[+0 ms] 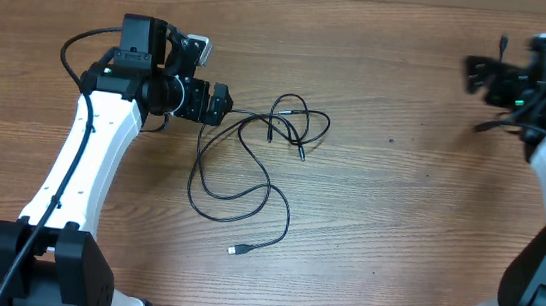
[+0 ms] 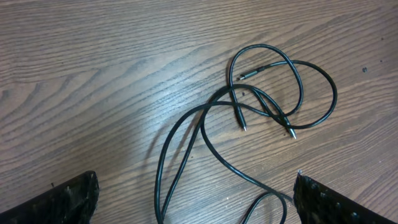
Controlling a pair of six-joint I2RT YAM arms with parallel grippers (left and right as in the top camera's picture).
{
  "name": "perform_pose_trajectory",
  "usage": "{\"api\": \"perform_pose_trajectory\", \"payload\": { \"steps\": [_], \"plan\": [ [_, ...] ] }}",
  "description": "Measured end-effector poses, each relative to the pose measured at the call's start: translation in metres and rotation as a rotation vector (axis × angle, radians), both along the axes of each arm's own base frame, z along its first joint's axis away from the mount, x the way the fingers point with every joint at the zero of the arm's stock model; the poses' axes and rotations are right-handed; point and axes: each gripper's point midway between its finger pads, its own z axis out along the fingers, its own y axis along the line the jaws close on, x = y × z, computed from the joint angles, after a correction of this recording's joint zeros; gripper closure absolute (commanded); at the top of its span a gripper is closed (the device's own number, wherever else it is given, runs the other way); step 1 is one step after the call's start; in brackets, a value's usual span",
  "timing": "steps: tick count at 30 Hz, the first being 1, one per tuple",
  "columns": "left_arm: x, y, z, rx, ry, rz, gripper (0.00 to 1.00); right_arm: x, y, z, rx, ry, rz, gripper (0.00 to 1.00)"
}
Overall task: Untangle cables
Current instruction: 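Lift the right gripper and swing it left toward the center cables, then grasp a strand of the center cable tangle with the right gripper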
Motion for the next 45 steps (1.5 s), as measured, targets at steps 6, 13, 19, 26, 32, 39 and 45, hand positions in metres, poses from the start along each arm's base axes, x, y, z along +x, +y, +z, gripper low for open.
{"api": "perform_pose_trajectory", "payload": {
  "steps": [6,13,19,26,32,39,45],
  "plan": [
    [0.000,0.000,0.000,0.000,0.000,0.000,0.00,-0.031,0.098,-0.003,0.204,0.098,0.312,0.00],
    [0.000,0.000,0.000,0.000,0.001,0.000,0.00,-0.080,0.185,-0.025,0.280,0.322,0.495,0.00],
    [0.000,0.000,0.000,0.000,0.000,0.000,0.00,-0.128,0.254,-0.049,0.180,0.487,0.621,0.00],
    [0.000,0.000,0.000,0.000,0.000,0.000,0.00,-0.175,0.305,-0.079,-0.001,0.557,0.724,0.00],
    [0.000,0.000,0.000,0.000,0.000,0.000,0.00,-0.201,0.332,-0.095,-0.083,0.549,0.797,0.00],
    [0.000,0.000,0.000,0.000,0.000,0.000,0.00,-0.210,0.371,-0.100,-0.066,0.472,0.819,0.00],
    [0.000,0.000,0.000,0.000,0.000,0.000,0.00,-0.199,0.373,-0.120,-0.054,0.512,0.729,0.02]
  ]
}}
